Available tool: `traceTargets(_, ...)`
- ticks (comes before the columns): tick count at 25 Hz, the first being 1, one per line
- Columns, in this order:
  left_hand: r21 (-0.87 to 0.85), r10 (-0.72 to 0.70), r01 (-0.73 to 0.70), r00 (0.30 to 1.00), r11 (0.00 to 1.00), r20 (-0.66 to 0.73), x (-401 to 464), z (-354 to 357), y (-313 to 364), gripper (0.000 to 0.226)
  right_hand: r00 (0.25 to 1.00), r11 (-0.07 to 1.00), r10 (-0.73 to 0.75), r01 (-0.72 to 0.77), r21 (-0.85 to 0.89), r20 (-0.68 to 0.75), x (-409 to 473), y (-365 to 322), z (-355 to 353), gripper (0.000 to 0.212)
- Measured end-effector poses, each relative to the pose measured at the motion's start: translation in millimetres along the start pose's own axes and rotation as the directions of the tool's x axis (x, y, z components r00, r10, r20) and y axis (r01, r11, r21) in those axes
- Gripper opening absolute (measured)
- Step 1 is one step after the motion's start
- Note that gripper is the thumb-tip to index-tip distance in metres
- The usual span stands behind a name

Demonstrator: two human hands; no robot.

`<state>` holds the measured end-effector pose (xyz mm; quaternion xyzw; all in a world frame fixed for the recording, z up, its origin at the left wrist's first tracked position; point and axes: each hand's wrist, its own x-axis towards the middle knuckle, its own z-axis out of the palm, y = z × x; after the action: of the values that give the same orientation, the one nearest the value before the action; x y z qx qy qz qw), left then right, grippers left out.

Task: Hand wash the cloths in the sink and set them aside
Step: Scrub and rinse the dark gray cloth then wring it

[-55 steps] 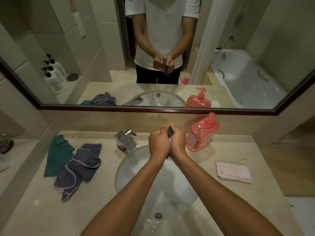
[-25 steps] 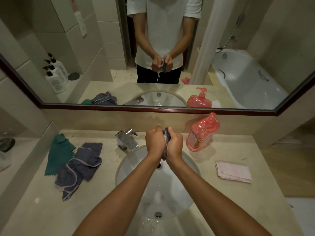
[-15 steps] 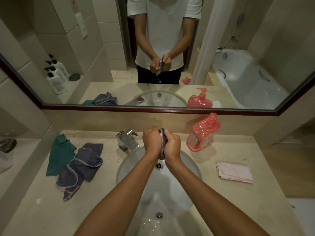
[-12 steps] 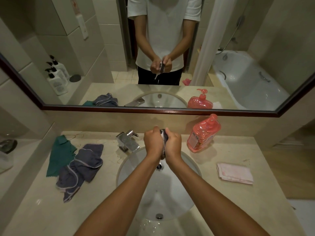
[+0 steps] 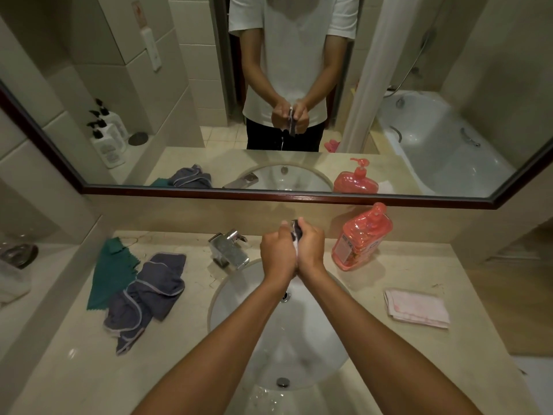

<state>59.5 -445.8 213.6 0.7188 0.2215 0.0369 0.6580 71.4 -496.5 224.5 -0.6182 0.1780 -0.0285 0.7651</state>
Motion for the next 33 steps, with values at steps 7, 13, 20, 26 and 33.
traceTargets(7,-0.072,-0.047,0.046,0.999,0.996,-0.018,5.7,-7.4,-0.5,0.060,0.999,0.994,-0.011,0.015,-0.104,0.047,-8.8,16.8,-1.4,0.059)
traceTargets(13,-0.157,-0.028,0.057,0.984,0.986,0.178,-3.6,-15.6,-13.7,0.053,0.996,0.997,0.075,-0.075,0.001,0.056,28.9,-8.4,-28.2,0.037)
traceTargets(20,-0.113,0.013,0.059,0.837,0.992,0.547,2.8,-34.8,-22.8,0.054,0.967,0.931,0.061,-0.145,0.334,0.249,31.2,-24.6,-47.0,0.023)
traceTargets(26,-0.345,0.126,0.023,0.907,0.938,0.403,4.0,-31.2,-24.3,0.023,0.977,0.981,0.020,-0.060,0.185,0.212,32.0,-27.1,-66.9,0.018)
traceTargets(33,-0.256,0.091,0.086,0.790,0.963,0.607,14.3,-46.9,-6.2,0.019,0.976,0.999,0.048,-0.049,-0.003,0.213,26.2,-18.7,-74.4,0.013)
